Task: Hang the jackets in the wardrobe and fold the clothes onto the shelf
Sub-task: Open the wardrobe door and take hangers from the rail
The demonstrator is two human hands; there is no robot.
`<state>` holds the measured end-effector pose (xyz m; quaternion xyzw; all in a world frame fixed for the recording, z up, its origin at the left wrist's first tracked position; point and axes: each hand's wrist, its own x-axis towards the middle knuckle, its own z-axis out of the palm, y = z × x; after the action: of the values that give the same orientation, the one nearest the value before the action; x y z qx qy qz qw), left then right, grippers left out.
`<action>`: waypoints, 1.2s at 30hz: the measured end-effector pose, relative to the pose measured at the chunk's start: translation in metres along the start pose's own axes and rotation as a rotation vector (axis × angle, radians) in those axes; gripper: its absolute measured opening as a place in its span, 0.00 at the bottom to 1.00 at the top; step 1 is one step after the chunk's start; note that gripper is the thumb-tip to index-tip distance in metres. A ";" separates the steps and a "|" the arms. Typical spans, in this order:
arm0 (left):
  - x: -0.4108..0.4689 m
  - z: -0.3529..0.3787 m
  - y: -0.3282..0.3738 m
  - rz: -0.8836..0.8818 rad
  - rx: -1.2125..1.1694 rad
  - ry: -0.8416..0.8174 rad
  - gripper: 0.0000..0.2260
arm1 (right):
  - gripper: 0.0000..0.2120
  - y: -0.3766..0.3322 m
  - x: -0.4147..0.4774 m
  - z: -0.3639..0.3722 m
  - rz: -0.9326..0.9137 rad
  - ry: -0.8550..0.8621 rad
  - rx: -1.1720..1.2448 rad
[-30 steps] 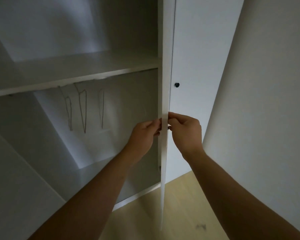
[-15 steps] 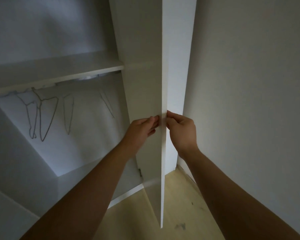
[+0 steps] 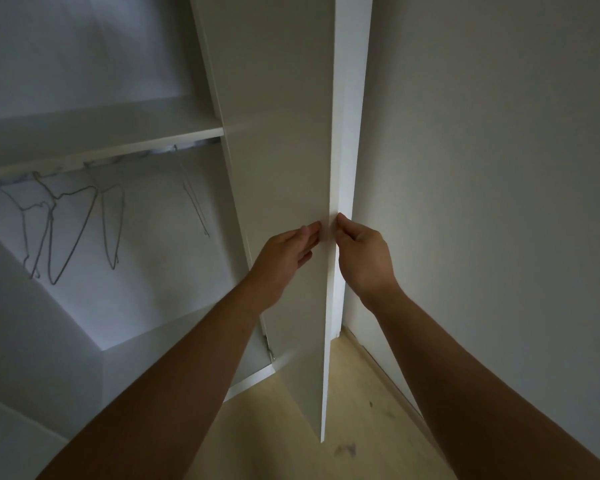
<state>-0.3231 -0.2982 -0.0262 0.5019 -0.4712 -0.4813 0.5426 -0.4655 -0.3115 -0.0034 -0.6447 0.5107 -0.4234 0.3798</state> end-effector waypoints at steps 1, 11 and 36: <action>0.001 0.000 0.000 0.002 -0.010 0.004 0.18 | 0.17 0.000 -0.003 0.000 -0.008 0.008 -0.031; -0.048 -0.068 -0.017 0.014 -0.143 0.482 0.12 | 0.16 -0.020 -0.055 0.077 -0.270 -0.247 -0.172; -0.022 -0.619 -0.064 -0.248 0.325 1.063 0.13 | 0.19 -0.117 0.033 0.552 -0.245 -0.704 -0.447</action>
<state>0.2873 -0.2221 -0.1233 0.8037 -0.1392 -0.1440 0.5603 0.0939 -0.2901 -0.0849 -0.8721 0.3489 -0.0987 0.3285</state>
